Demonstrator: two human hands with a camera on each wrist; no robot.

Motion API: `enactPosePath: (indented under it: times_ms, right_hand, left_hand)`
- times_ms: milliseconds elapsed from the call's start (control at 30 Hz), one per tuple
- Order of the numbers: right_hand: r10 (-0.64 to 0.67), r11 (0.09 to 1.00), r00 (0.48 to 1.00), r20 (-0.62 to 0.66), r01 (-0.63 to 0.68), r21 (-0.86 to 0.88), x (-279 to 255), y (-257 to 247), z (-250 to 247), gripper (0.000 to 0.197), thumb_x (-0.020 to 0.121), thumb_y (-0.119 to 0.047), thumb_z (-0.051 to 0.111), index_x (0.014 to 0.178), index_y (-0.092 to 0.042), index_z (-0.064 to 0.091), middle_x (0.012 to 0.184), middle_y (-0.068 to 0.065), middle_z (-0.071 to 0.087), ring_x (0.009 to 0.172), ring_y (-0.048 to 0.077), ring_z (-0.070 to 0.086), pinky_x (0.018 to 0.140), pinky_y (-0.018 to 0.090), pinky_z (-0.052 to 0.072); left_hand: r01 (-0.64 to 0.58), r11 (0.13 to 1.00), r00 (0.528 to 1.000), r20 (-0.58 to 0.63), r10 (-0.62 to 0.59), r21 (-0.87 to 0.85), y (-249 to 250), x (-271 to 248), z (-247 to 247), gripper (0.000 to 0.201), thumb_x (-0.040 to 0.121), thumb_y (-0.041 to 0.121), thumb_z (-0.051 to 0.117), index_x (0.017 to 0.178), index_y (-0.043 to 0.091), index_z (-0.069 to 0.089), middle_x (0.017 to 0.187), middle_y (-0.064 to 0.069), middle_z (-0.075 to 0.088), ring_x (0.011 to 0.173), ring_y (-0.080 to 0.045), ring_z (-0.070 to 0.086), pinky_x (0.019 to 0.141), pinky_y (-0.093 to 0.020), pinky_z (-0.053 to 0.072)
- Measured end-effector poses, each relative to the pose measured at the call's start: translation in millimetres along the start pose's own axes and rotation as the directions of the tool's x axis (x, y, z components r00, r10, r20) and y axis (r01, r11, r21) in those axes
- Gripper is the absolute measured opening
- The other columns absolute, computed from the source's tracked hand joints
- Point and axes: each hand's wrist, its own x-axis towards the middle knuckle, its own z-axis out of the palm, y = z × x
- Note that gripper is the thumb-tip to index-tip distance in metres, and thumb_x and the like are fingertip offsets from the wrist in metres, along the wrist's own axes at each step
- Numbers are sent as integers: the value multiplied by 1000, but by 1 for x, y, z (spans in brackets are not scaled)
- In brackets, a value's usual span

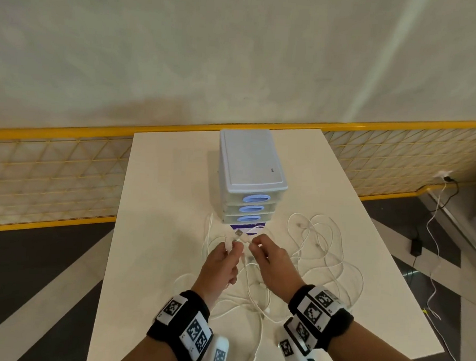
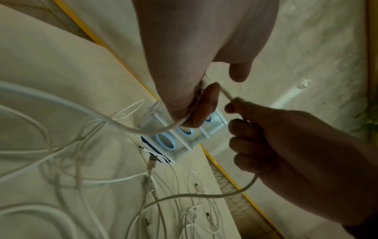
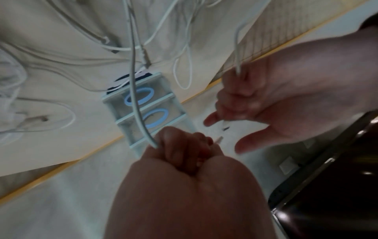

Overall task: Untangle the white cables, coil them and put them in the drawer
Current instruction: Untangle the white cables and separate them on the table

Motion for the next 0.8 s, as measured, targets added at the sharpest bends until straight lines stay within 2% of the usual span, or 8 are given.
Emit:
enactPosePath:
  times_ms: [167, 233, 300, 367, 467, 567, 667, 800]
  right_hand:
    - [-59, 995, 989, 139, 48, 84, -2, -16, 16, 21, 99, -29, 34, 85, -19, 45, 73, 2, 66, 65, 16, 63, 66, 33, 51]
    - [-69, 996, 985, 161, 59, 68, -1, -21, 17, 21, 99, -27, 34, 83, -23, 47, 74, 1, 65, 66, 13, 62, 69, 31, 51]
    - [-96, 995, 979, 177, 93, 25, -2, -23, 19, 29, 97, -27, 32, 78, -15, 50, 75, 7, 65, 65, 18, 59, 69, 37, 50]
    - [-97, 995, 975, 198, 102, -17, -4, -23, 23, 36, 97, -29, 31, 80, -6, 52, 76, 12, 64, 68, 26, 58, 70, 43, 48]
    - [-65, 991, 978, 200, 87, -106, -3, -26, 27, 36, 100, -29, 33, 78, -8, 52, 65, 6, 55, 62, 26, 49, 67, 42, 44]
    - [-100, 979, 977, 189, 131, -159, -2, -32, 28, 35, 99, -33, 35, 77, -9, 49, 62, 11, 51, 57, 28, 43, 62, 41, 39]
    - [-52, 967, 971, 234, 108, -230, 0, -22, 20, 37, 98, -37, 34, 80, -8, 48, 68, 18, 55, 62, 33, 46, 65, 41, 42]
    - [148, 944, 951, 270, -54, -324, 1, 18, 0, 36, 98, -41, 31, 86, -13, 50, 79, 18, 62, 76, 35, 57, 73, 39, 44]
  left_hand:
    - [-59, 997, 998, 34, 60, -46, 4, -6, 1, 33, 97, 31, 48, 71, 12, 54, 52, 3, 38, 43, -11, 30, 45, -24, 29]
    - [-95, 995, 995, 6, 96, -34, 6, -9, 0, 28, 98, 29, 45, 86, 10, 61, 52, 6, 38, 43, -9, 31, 45, -22, 28]
    - [-125, 992, 992, -29, 125, -11, 8, -11, -1, 23, 99, 28, 45, 96, 14, 63, 53, 8, 40, 44, -7, 33, 44, -21, 28]
    - [-159, 985, 985, -55, 162, 64, 9, -10, -4, 23, 99, 27, 44, 85, 15, 58, 56, 8, 43, 47, -5, 38, 46, -20, 32]
    - [-187, 970, 968, -141, 209, 157, 15, -8, -7, 29, 100, 26, 37, 79, 14, 53, 71, 4, 56, 62, -8, 52, 60, -23, 42]
    - [-177, 973, 965, -219, 142, -151, 33, -5, -12, 34, 102, 26, 34, 73, 13, 49, 59, 6, 54, 64, -10, 60, 69, -29, 46]
    - [-227, 831, 941, -336, 52, -508, 60, 0, -34, 36, 101, 31, 37, 67, 19, 39, 45, 8, 32, 40, -10, 36, 56, -29, 45]
    - [-308, 842, 867, -496, 56, -444, 75, 7, -83, 37, 101, 34, 35, 66, 21, 36, 49, 8, 27, 44, -10, 21, 40, -22, 23]
